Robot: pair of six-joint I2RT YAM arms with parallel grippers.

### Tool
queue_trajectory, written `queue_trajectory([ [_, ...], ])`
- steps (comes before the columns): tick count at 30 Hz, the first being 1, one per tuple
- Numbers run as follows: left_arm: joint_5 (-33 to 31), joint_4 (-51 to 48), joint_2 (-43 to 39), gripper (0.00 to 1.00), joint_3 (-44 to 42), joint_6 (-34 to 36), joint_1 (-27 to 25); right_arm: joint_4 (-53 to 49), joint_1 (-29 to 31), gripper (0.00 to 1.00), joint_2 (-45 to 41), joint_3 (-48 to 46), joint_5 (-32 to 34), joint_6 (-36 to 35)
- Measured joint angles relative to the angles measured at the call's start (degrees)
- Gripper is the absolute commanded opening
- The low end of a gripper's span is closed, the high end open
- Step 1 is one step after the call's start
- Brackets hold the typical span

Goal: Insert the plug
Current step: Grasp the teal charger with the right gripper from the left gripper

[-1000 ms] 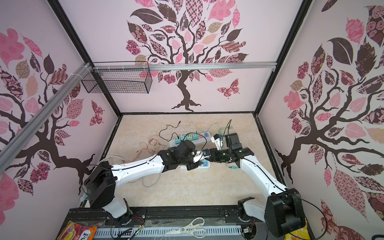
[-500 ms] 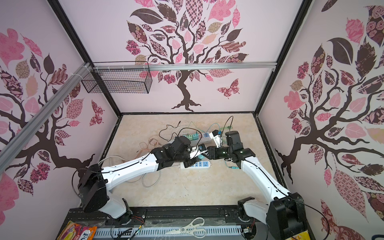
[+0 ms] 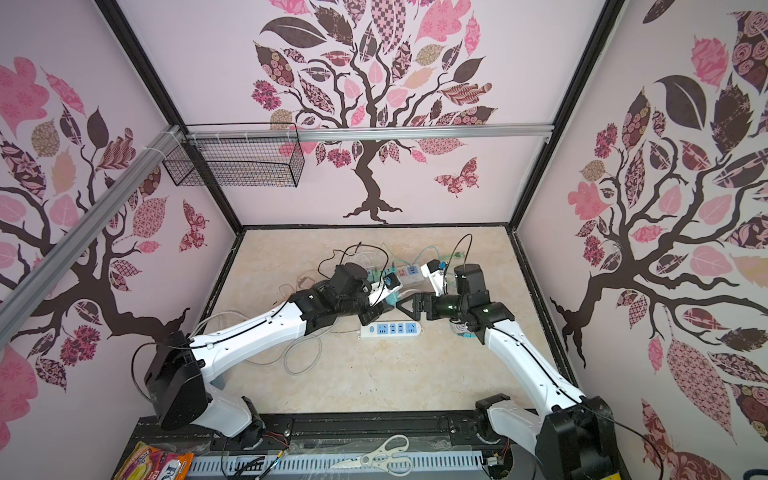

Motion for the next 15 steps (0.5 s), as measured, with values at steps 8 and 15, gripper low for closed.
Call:
queue_trajectory([
  [8, 0.0, 0.0, 0.0, 0.00, 0.0, 2.1, -1.5, 7.0, 0.0, 0.79, -3.9, -5.8, 2.5, 8.9],
  [15, -0.5, 0.7, 0.5, 0.00, 0.0, 6.0, -4.5, 9.0, 0.1, 0.53, -1.5, -3.6, 1.9, 11.0],
])
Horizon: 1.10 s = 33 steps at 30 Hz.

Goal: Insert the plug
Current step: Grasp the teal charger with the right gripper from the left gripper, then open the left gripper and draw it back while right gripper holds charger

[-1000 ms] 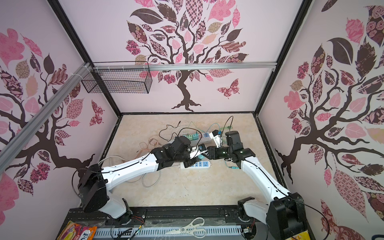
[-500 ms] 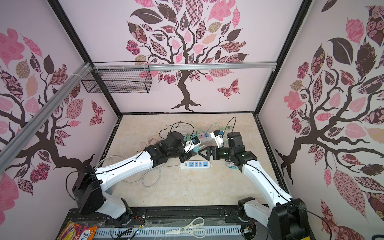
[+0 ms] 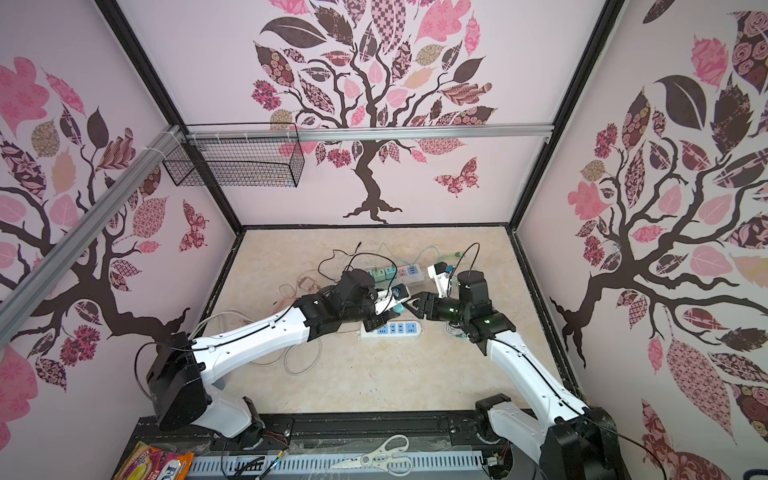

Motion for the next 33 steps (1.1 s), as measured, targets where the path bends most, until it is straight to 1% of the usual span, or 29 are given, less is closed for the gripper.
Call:
queue_trajectory([
  [2, 0.0, 0.0, 0.4, 0.00, 0.0, 0.8, -0.2, 1.6, 0.0, 0.49, 0.0, -0.3, -0.4, 0.7],
  [7, -0.2, -0.6, 0.9, 0.00, 0.2, 2.4, -1.0, 2.8, 0.5, 0.48, 0.9, -0.4, -1.7, 1.0],
  [11, -0.9, -1.2, 2.1, 0.00, 1.0, 3.5, -1.5, 0.9, 1.6, 0.48, 2.6, -0.3, -2.5, -0.8],
  [14, -1.9, -1.4, 2.8, 0.00, 1.2, 4.7, -1.5, -2.0, 1.8, 0.45, 3.3, -0.1, -2.8, -2.6],
  [19, -2.9, -1.1, 2.9, 0.00, 1.2, 8.3, -1.7, -6.1, 1.9, 0.30, 4.8, 1.7, -3.3, -4.7],
  [23, -3.2, -1.0, 2.8, 0.00, 1.2, 11.1, -2.0, -7.3, 1.9, 0.10, 5.0, 2.1, -3.0, -5.6],
  [25, -3.1, -1.0, 2.8, 0.00, 1.2, 11.5, -2.0, -7.2, 1.9, 0.05, 5.0, 2.1, -2.9, -5.5],
  [26, -3.1, -1.1, 2.6, 0.03, 1.1, 11.5, -2.0, -7.2, 1.9, 0.03, 5.0, 2.1, -2.9, -5.6],
  [27, -3.2, -1.1, 2.4, 0.13, 1.1, 11.3, -2.0, -7.3, 1.9, 0.01, 5.0, 2.3, -2.7, -5.9],
  [29, -3.2, -1.1, 1.8, 0.42, 1.1, 10.3, -1.7, -7.7, 1.9, 0.00, 5.0, 3.0, -2.4, -7.0],
  [30, -2.7, -0.9, 1.0, 0.53, 0.7, 9.4, -1.1, -8.3, 1.9, 0.00, 5.1, 3.9, -2.2, -8.2],
  [32, -0.5, 1.3, -1.7, 0.66, -1.5, 6.3, 0.6, -9.2, 2.4, 0.00, 6.4, 6.5, -0.9, -11.6],
  [33, 0.4, 2.9, -4.0, 0.70, -3.3, 4.3, 1.8, -9.8, 2.5, 0.00, 7.4, 7.9, 0.2, -13.4],
])
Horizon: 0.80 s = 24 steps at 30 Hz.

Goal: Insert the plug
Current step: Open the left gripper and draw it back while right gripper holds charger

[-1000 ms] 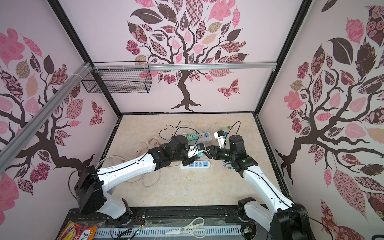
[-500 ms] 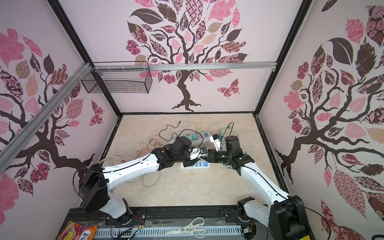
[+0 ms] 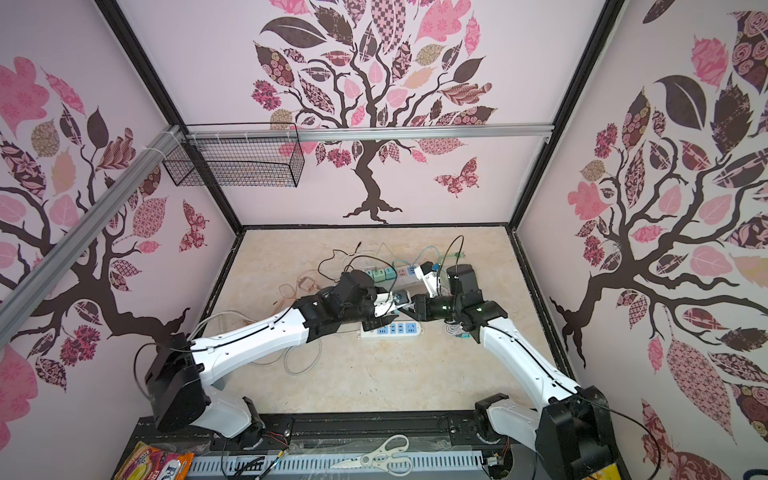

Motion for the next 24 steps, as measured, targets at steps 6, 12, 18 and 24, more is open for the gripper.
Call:
queue_trajectory([
  [6, -3.5, 9.8, -15.3, 0.98, -11.5, -11.7, 5.8, -6.9, -0.3, 0.00, 8.1, 9.1, 5.1, -11.6],
  [12, -11.5, 14.4, -21.5, 0.98, -21.4, -21.8, 5.6, -11.4, -0.3, 0.00, 11.8, 12.5, 7.4, -20.2],
  [18, -25.7, 16.8, -28.3, 0.98, -29.4, -29.9, 5.6, -17.7, 0.3, 0.00, 15.3, 14.2, 9.4, -32.1],
  [24, -37.2, 18.5, -30.5, 0.98, -30.2, -35.4, 6.4, -24.8, 1.4, 0.00, 15.7, 15.7, 13.3, -48.0],
])
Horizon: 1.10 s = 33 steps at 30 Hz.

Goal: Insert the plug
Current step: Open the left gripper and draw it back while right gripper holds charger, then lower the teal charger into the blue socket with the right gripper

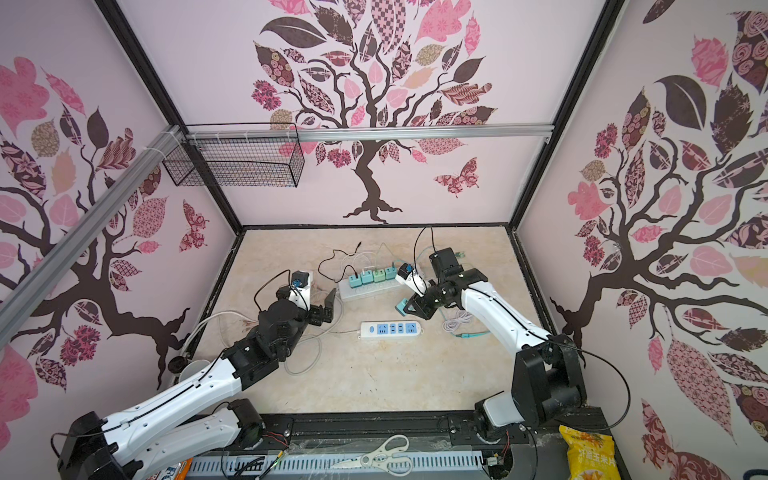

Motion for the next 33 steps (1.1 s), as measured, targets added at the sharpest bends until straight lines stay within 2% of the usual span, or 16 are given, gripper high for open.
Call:
queue_trajectory([
  [8, -5.2, 0.0, 1.5, 0.98, 0.0, -1.5, 0.0, -7.5, 0.5, 0.00, 3.1, 0.3, 9.0, -15.0],
  [14, -8.2, 0.0, 1.7, 0.98, 0.0, -1.8, 0.0, -7.7, 1.8, 0.00, 3.2, 0.3, 11.1, -22.5],
  [23, -10.0, 0.5, -0.7, 0.98, -1.4, -1.9, 0.0, -6.9, 3.8, 0.00, 4.7, -0.4, 11.9, -28.6],
  [33, -10.0, 0.7, -0.7, 0.98, -1.4, -1.8, 0.0, -4.2, 5.4, 0.00, 6.2, -2.3, 13.7, -31.4],
])
